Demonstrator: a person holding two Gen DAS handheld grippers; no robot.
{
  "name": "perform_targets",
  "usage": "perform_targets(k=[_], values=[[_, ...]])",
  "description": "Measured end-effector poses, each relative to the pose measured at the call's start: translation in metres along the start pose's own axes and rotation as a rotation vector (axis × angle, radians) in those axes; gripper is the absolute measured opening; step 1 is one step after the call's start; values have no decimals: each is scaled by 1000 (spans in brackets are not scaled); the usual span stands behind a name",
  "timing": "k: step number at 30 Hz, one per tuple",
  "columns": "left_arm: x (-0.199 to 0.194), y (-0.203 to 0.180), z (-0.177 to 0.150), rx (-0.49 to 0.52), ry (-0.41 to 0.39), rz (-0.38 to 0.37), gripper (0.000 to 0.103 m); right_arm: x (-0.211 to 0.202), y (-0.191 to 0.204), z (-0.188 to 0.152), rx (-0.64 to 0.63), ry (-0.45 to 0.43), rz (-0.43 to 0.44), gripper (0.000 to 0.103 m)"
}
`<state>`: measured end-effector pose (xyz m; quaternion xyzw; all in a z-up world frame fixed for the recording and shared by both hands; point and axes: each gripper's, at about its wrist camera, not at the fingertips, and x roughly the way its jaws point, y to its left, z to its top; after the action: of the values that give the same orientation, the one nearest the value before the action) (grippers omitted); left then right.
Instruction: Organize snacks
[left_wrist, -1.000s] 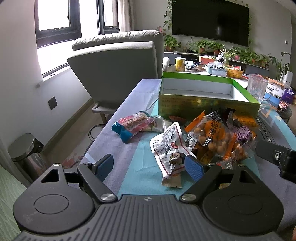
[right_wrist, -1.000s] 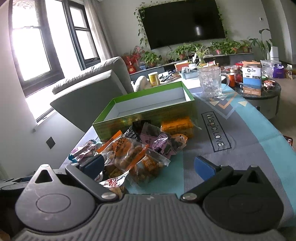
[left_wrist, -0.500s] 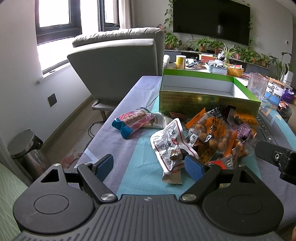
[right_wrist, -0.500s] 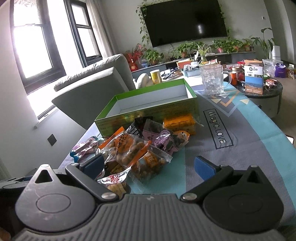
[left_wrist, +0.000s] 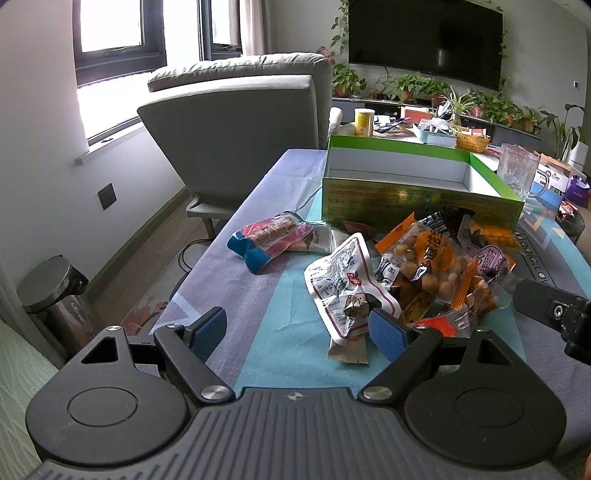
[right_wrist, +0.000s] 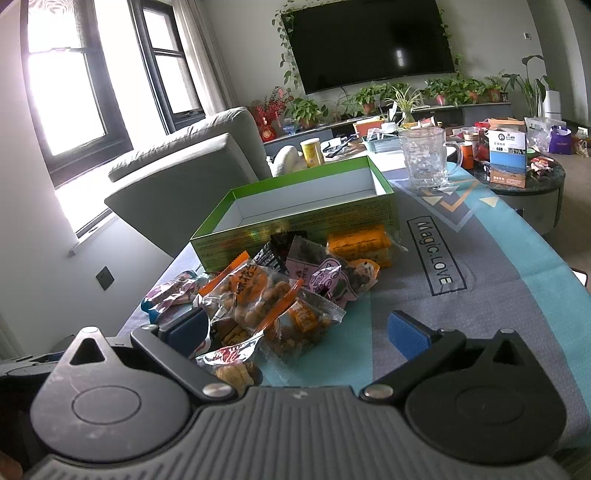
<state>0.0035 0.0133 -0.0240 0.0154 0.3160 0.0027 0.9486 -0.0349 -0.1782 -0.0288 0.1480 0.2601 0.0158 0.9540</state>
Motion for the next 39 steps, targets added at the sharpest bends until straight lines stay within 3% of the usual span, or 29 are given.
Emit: perform_targets(k=[26, 33, 39], values=[[0, 1, 1, -3, -2, -1, 84, -2, 2, -1, -3, -5, -4, 61], [-5, 5, 2, -15, -9, -1, 84, -13, 10, -1, -61, -110, -83, 61], [-4, 6, 3, -18, -10, 2, 84, -11, 10, 7, -97, -105, -144, 61]])
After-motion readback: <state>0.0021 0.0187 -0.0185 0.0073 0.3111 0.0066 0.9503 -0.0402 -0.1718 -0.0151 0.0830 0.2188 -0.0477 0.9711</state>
